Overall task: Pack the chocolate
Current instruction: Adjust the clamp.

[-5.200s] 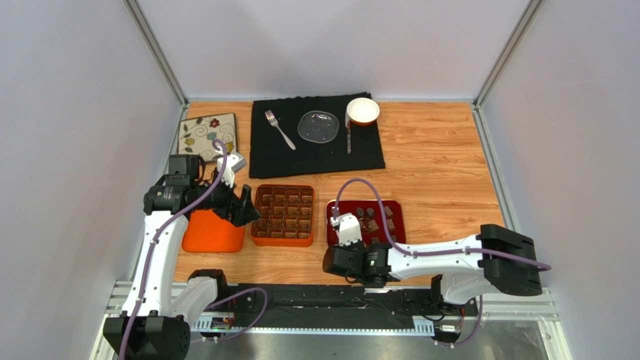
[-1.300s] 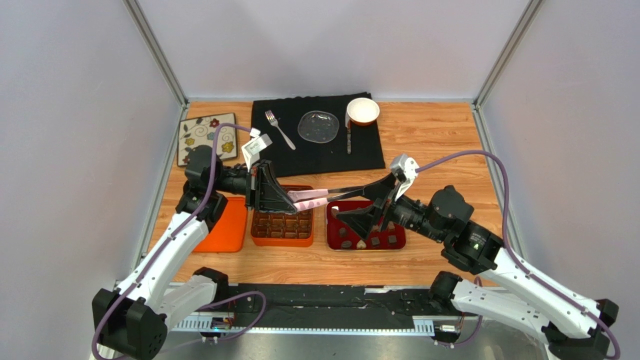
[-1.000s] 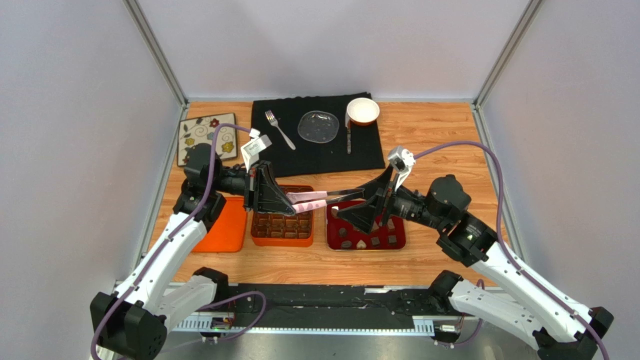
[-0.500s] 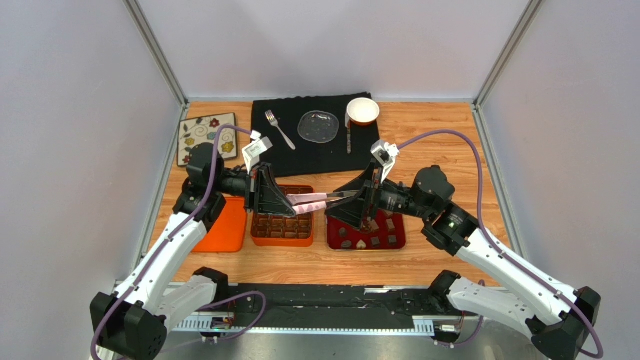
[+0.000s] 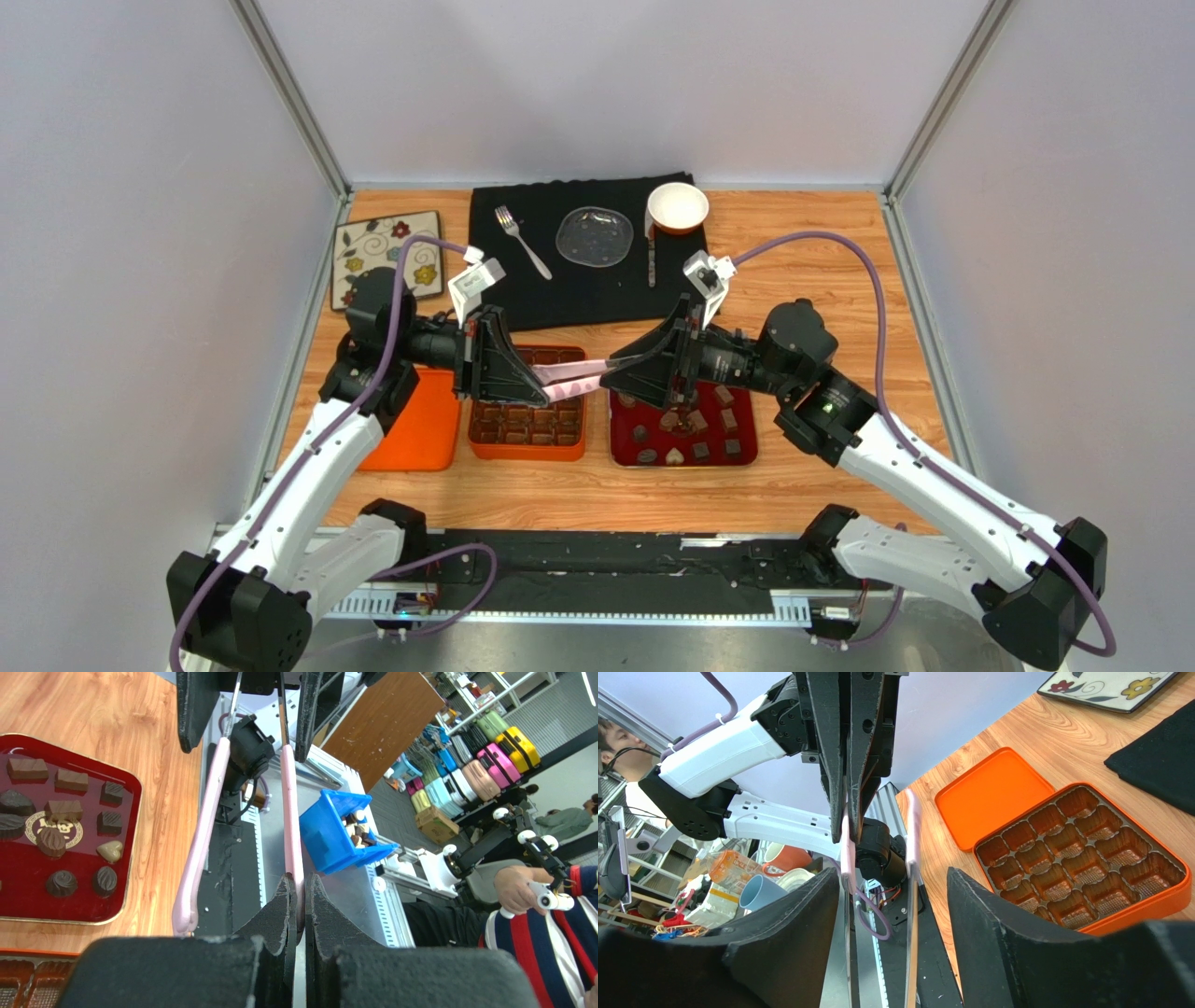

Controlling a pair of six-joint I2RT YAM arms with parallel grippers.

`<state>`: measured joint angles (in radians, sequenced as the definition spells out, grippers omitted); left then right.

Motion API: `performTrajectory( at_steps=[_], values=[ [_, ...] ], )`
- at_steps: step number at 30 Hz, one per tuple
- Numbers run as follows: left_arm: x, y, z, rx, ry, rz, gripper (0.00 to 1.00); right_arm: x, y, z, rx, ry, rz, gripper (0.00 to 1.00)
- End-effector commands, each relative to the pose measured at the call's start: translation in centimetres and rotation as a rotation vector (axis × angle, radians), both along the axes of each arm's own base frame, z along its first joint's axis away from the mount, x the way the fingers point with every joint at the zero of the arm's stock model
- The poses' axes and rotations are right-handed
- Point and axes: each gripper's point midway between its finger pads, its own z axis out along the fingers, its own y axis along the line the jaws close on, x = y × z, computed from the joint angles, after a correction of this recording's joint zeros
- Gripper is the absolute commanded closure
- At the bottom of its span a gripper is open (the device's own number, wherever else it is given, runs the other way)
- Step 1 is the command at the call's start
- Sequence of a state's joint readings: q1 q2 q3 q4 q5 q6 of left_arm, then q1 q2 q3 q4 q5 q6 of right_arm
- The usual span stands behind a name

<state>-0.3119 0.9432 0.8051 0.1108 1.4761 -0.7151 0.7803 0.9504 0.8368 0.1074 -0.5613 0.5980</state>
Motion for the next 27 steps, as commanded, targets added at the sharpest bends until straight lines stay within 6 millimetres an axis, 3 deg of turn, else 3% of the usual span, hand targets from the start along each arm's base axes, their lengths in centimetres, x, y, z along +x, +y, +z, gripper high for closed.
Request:
performTrajectory(
  at_steps=[1, 14, 27],
  values=[
    [-0.4, 0.0, 1.2, -0.019, -0.066, -0.014, 1.0, -0.3, 0.3, 2.8, 0.072, -0.054, 0.019, 0.41],
    [-0.4, 0.0, 0.9, -0.015, -0.067, -0.009, 1.0, -0.7, 0.3, 2.5, 0.065, -0.034, 0.042, 0.62],
    [-0.3, 0.0, 0.8, -0.013, -0.07, 0.001, 1.0, -1.8, -0.5, 1.8, 0.031, -0.036, 0.063, 0.59]
  ],
)
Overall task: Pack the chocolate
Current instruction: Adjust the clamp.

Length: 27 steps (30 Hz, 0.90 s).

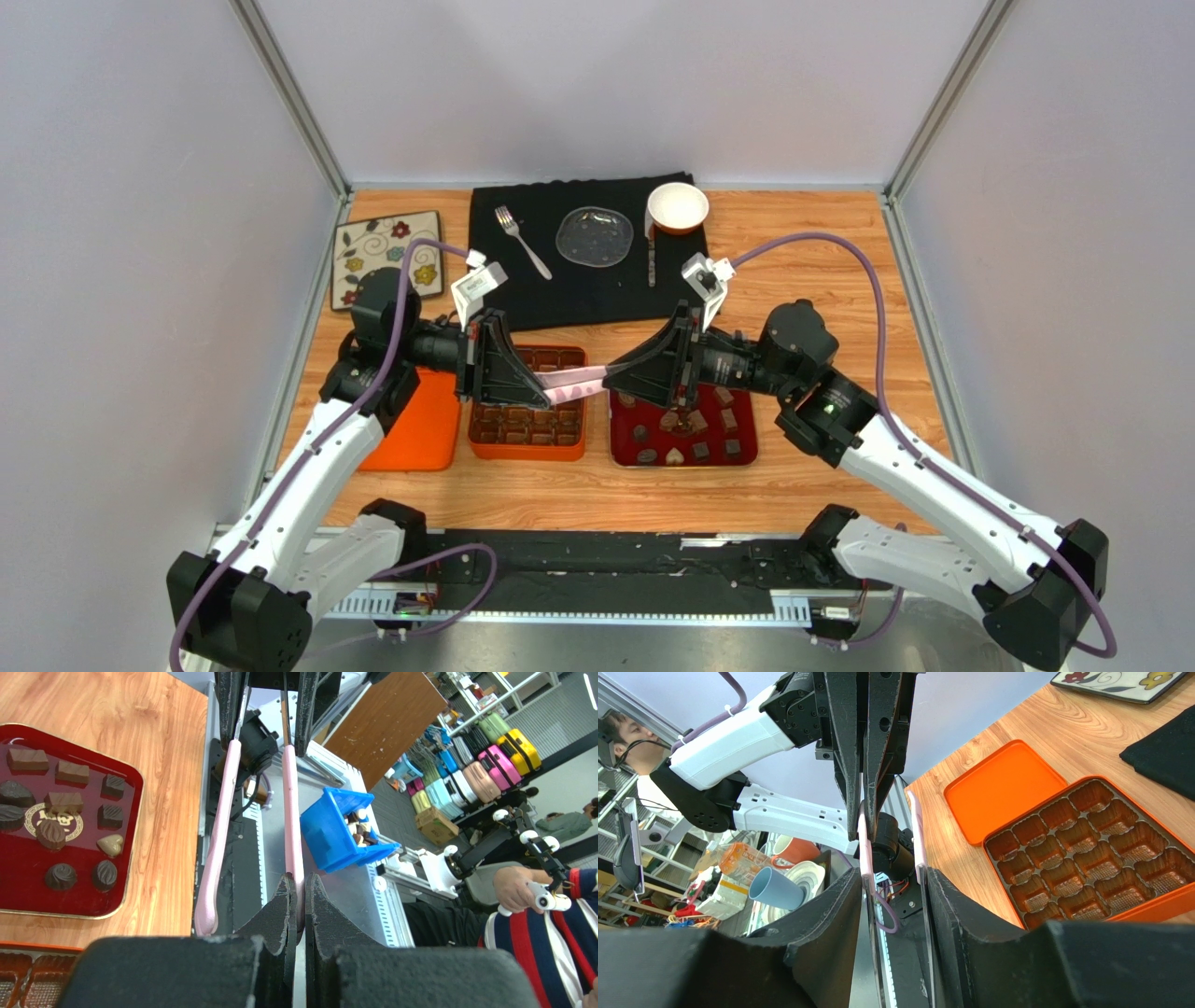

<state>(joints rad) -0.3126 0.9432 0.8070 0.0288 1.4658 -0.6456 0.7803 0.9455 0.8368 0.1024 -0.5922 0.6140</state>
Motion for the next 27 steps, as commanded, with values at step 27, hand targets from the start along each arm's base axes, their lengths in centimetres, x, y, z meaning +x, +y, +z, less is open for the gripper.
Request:
performTrajectory(
  at_steps=[27],
  values=[
    [-0.4, 0.0, 1.5, -0.021, -0.077, -0.004, 1.0, -2.3, -1.0, 3.2, 0.06, -0.077, 0.066, 0.52]
  ],
)
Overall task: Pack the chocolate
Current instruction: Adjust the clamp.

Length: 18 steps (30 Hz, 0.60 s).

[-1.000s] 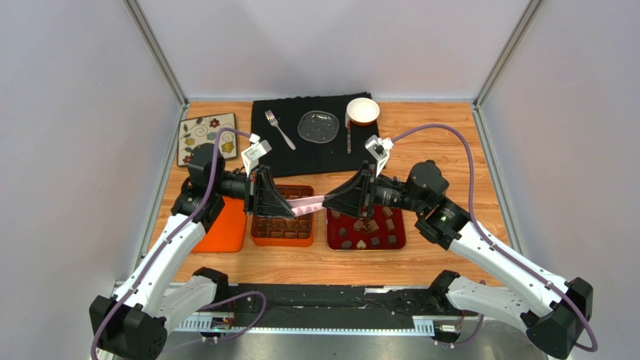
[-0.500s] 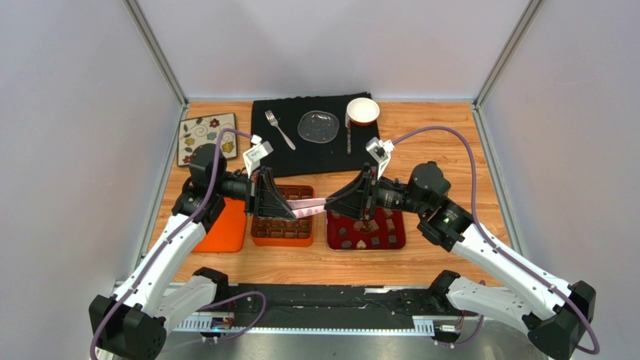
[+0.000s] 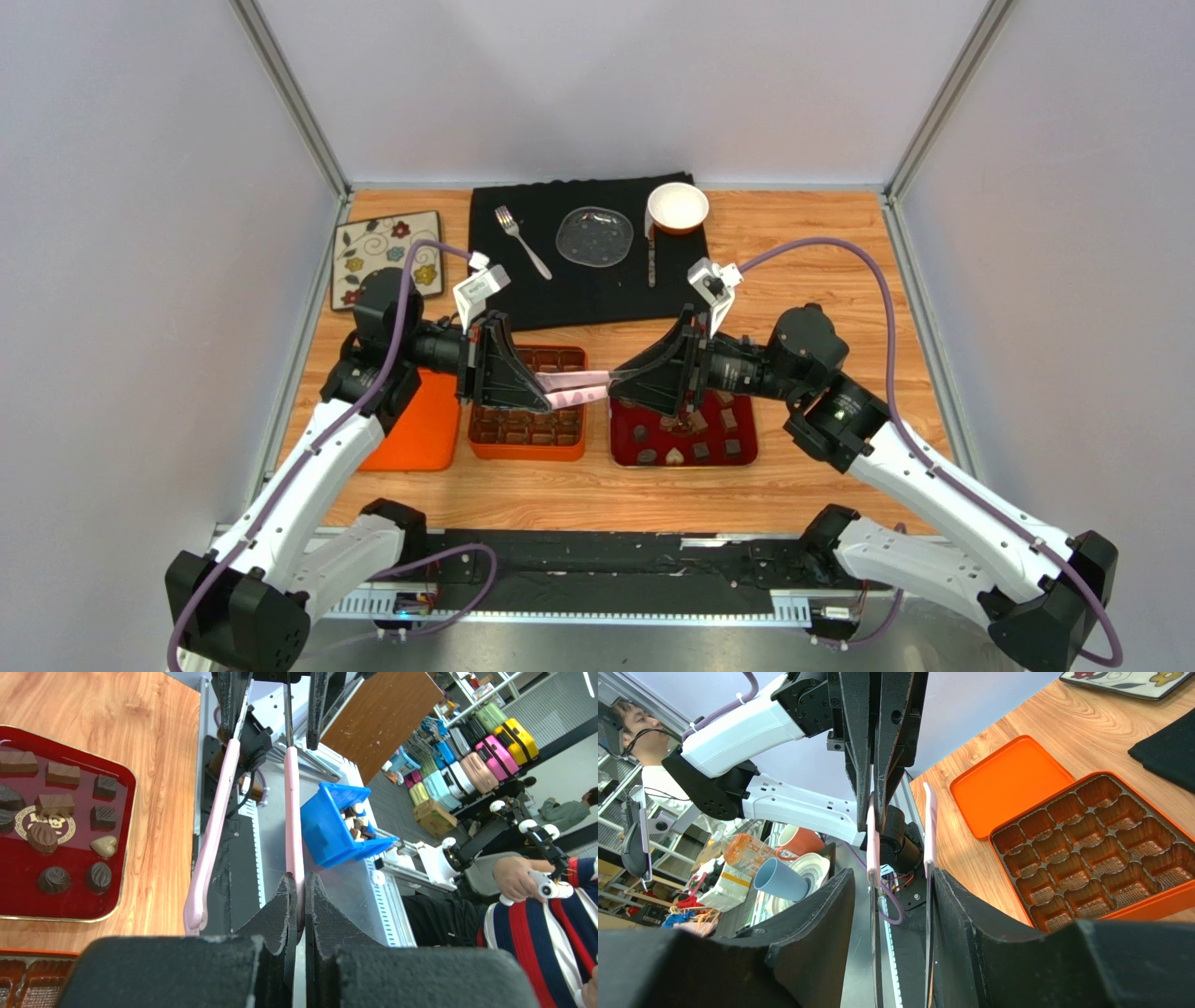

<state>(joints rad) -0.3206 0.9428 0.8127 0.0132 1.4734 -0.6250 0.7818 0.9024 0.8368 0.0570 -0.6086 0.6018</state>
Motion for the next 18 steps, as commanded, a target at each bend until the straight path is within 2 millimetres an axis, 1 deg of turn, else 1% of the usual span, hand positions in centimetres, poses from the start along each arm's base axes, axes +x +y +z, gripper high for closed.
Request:
performTrajectory(
  at_steps=[1, 6, 11, 13, 18],
  values=[
    [-0.1, 0.1, 1.4, -0.018, -0.064, 0.011, 1.0, -1.3, -0.2, 2.9, 0.066, -0.064, 0.052, 0.52],
    [-0.2, 0.1, 1.5, -0.02, -0.067, 0.01, 1.0, -1.5, 0.0, 2.3, 0.047, -0.056, 0.077, 0.53],
    [-0.1, 0.1, 1.5, -0.02, -0.069, 0.011, 1.0, -1.5, 0.0, 1.9, 0.026, -0.055, 0.073, 0.61],
    [-0.1, 0.1, 1.6, -0.021, -0.072, 0.011, 1.0, -1.5, -0.1, 1.9, 0.023, -0.056, 0.07, 0.62],
    [0.0, 0.0, 1.6, -0.021, -0.072, 0.013, 1.0, -1.3, -0.3, 1.8, 0.018, -0.059, 0.055, 0.7]
  ],
)
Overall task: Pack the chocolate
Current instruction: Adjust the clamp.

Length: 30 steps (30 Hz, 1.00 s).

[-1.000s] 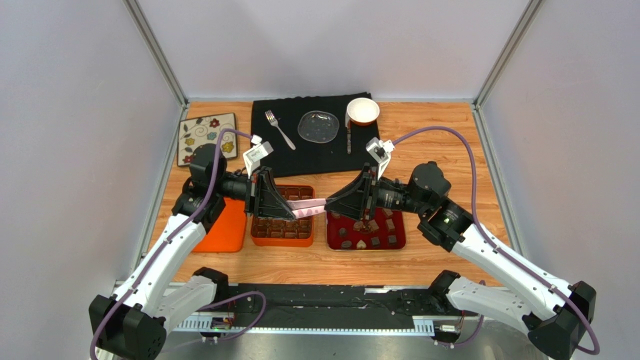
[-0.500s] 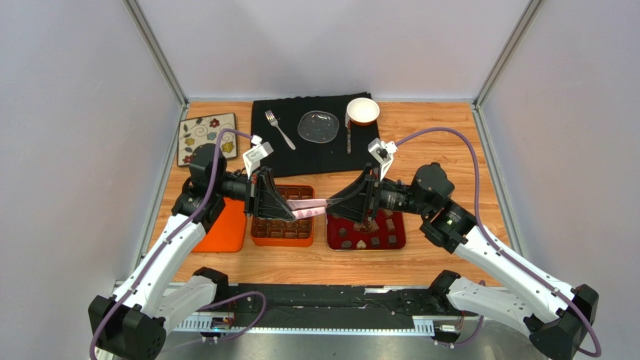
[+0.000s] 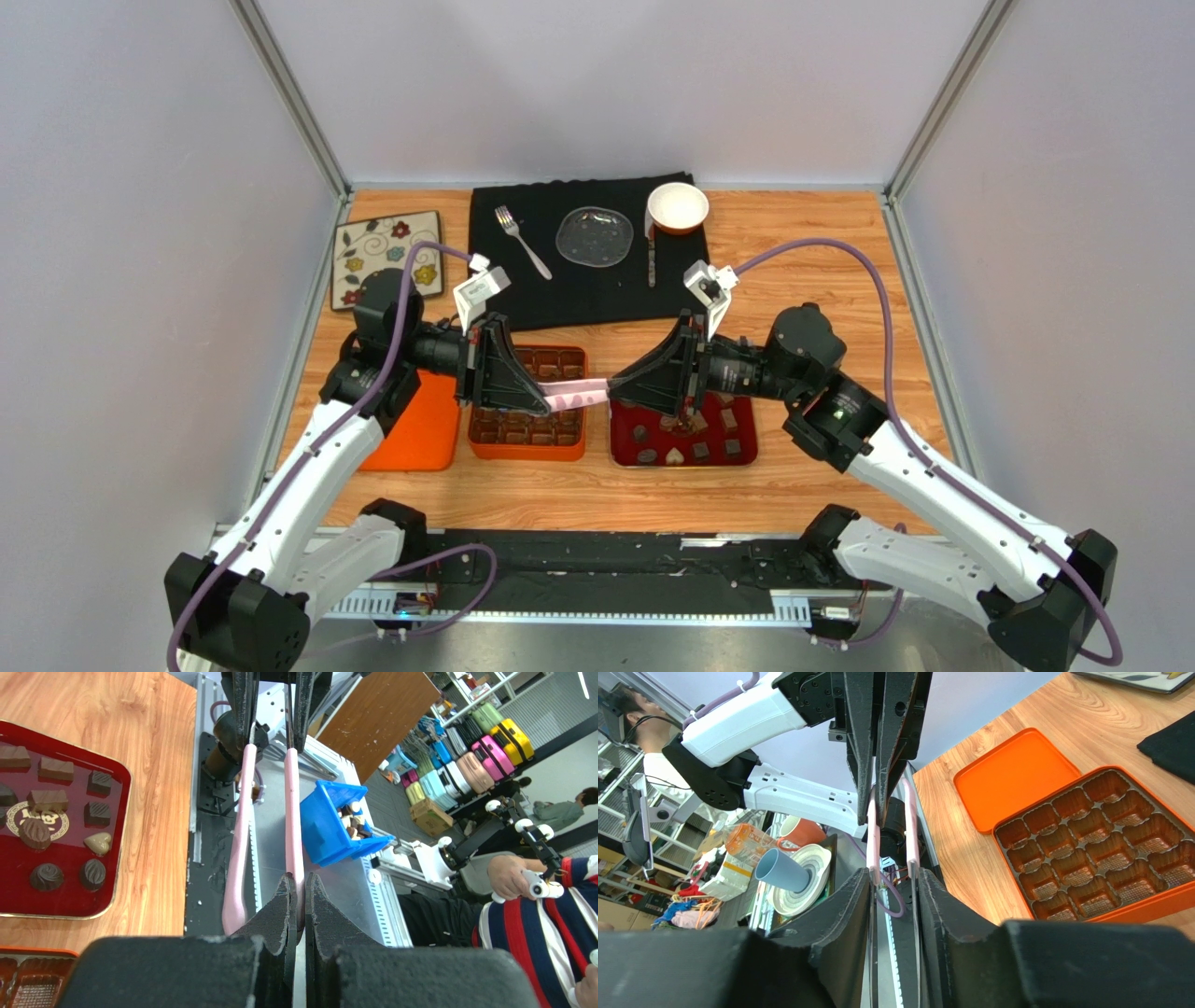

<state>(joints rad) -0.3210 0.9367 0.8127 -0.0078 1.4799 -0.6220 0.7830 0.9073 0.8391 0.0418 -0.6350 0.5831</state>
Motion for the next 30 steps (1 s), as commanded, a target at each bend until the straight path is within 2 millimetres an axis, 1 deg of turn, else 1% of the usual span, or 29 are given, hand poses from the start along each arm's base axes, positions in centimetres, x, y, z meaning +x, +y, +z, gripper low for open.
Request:
performTrajectory(
  at_steps=[1, 5, 9, 10, 13, 16, 22, 23, 25, 27, 28, 30],
  values=[
    [0.3, -0.1, 1.6, -0.024, -0.083, 0.02, 1.0, -1.0, -0.4, 2.3, 0.036, -0.053, 0.028, 0.7],
    [0.5, 0.0, 1.4, -0.011, -0.057, 0.033, 1.0, -1.1, -0.5, 2.4, 0.036, -0.055, 0.02, 0.73],
    [1.3, 0.0, 1.2, 0.001, -0.045, 0.053, 1.0, -1.2, -0.9, 2.6, 0.032, -0.065, 0.017, 0.72],
    [1.4, 0.1, 1.2, 0.003, -0.038, 0.056, 1.0, -1.3, -1.0, 2.0, 0.011, -0.046, 0.016, 0.72],
    [1.5, 0.1, 1.1, 0.003, -0.04, 0.058, 1.0, -1.5, -1.2, 1.9, 0.003, -0.05, 0.015, 0.69],
    [1.5, 0.1, 1.1, 0.003, -0.038, 0.059, 1.0, -1.5, -1.3, 1.9, 0.001, -0.052, 0.011, 0.68],
    [1.5, 0.1, 1.1, 0.004, -0.04, 0.059, 1.0, -1.6, -1.3, 1.9, 0.003, -0.052, 0.015, 0.64],
    [1.5, 0.1, 1.0, 0.004, -0.041, 0.059, 1.0, -1.6, -1.3, 2.0, 0.005, -0.054, 0.02, 0.62],
    [1.4, 0.1, 1.0, 0.004, -0.04, 0.059, 1.0, -1.7, -1.3, 2.0, 0.007, -0.053, 0.022, 0.61],
    [1.4, 0.1, 1.0, 0.006, -0.036, 0.059, 1.0, -1.7, -1.3, 2.0, 0.008, -0.054, 0.022, 0.61],
    [1.4, 0.2, 1.0, 0.005, -0.039, 0.059, 1.0, -1.7, -1.3, 2.0, 0.009, -0.053, 0.02, 0.64],
    [1.4, 0.2, 1.0, 0.005, -0.039, 0.059, 1.0, -1.6, -1.2, 2.0, 0.009, -0.051, 0.02, 0.66]
  ],
)
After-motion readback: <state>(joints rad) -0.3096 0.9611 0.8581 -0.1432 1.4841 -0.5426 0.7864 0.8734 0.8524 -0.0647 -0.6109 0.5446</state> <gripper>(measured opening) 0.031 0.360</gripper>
